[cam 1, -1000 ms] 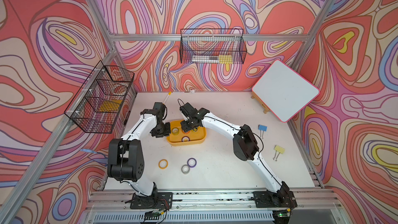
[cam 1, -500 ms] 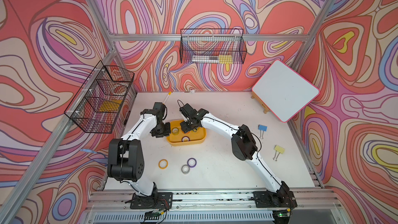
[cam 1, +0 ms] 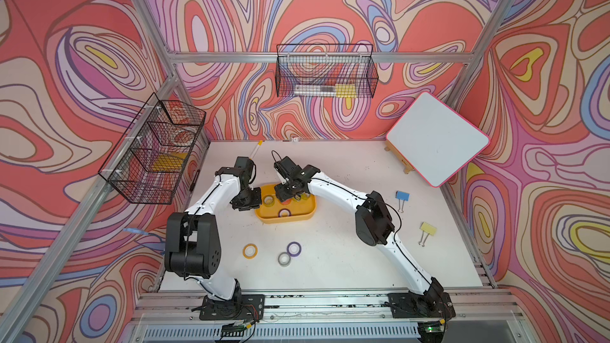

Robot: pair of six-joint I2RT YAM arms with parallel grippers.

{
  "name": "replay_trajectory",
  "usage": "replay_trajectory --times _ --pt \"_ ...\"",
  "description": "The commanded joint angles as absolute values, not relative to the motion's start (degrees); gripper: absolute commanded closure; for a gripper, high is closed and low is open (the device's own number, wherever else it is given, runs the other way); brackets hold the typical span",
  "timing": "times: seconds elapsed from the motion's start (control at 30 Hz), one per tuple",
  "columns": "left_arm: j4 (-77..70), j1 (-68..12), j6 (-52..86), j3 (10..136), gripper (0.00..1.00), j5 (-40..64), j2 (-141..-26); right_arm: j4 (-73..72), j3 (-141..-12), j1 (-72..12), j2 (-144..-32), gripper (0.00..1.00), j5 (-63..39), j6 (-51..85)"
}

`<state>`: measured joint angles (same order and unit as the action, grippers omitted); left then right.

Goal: Put the transparent tape into the storage box
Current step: Place the tape in the storage box.

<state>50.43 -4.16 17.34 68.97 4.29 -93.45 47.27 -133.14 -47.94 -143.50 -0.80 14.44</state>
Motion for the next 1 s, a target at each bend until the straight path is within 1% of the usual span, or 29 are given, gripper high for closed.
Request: replay_trajectory --times 0.0,0.1,0.3,0.43,0.6,0.73,0.97 --pt "51.7 -4.2 16.4 69.1 0.66 3.6 -93.3 47.4 -130.8 -48.9 -135.3 0.41 -0.6 14.2" --pt "51.7 -4.2 16.4 69.1 0.66 3.7 -93.2 47.6 -124.8 -49.4 -130.1 0.41 -0.8 14.2" --pt "51.8 -4.3 16.3 69.3 0.66 3.4 -93.2 47.5 -108.5 -50.9 -117.7 0.42 -2.4 12.3" --pt "52.0 -4.3 16.3 69.3 0.66 3.0 -93.3 48.8 -98.6 -53.5 -111.4 0.43 -3.8 11.4" --pt "52.1 -4.2 16.3 69.3 0.66 2.8 -93.2 51.3 -92.2 -58.4 -108.9 0.43 -2.1 11.8" --pt "52.1 -4.2 16.3 69.2 0.66 2.7 -93.1 49.0 -88.2 -61.4 -108.1 0.41 -2.3 13.4" --pt "52.0 -4.3 16.4 68.9 0.66 2.7 -92.9 45.9 -85.1 -64.5 -109.5 0.38 -0.5 16.9"
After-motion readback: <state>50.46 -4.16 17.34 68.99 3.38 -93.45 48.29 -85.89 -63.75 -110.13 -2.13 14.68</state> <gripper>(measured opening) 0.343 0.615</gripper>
